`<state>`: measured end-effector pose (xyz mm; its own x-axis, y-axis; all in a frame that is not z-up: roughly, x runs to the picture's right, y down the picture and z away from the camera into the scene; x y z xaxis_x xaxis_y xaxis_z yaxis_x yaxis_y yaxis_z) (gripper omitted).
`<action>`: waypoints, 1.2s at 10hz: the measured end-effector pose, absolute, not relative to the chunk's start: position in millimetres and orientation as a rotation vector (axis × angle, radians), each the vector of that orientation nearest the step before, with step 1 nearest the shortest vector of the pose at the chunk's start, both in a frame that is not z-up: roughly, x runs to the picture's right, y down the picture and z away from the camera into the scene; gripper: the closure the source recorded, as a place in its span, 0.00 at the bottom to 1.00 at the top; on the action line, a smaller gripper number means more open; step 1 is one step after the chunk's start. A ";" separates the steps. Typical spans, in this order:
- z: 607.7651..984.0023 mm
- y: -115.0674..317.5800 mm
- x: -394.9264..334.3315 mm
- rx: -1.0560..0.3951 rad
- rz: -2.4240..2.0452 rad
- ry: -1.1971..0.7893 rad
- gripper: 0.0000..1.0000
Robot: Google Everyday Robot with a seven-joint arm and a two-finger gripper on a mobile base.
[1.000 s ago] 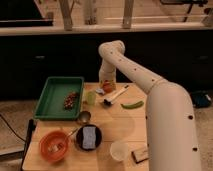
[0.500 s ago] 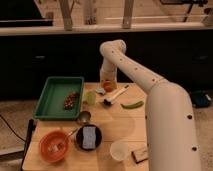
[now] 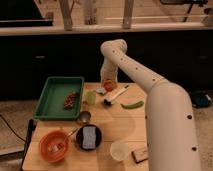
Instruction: Place apple in plastic cup
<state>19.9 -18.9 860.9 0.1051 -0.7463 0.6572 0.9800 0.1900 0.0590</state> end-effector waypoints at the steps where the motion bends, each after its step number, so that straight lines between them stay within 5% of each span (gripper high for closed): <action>1: 861.0 -19.4 20.6 -0.447 -1.340 -0.639 0.97; 12: 838.6 -13.7 -35.5 -0.383 -1.466 -0.694 0.97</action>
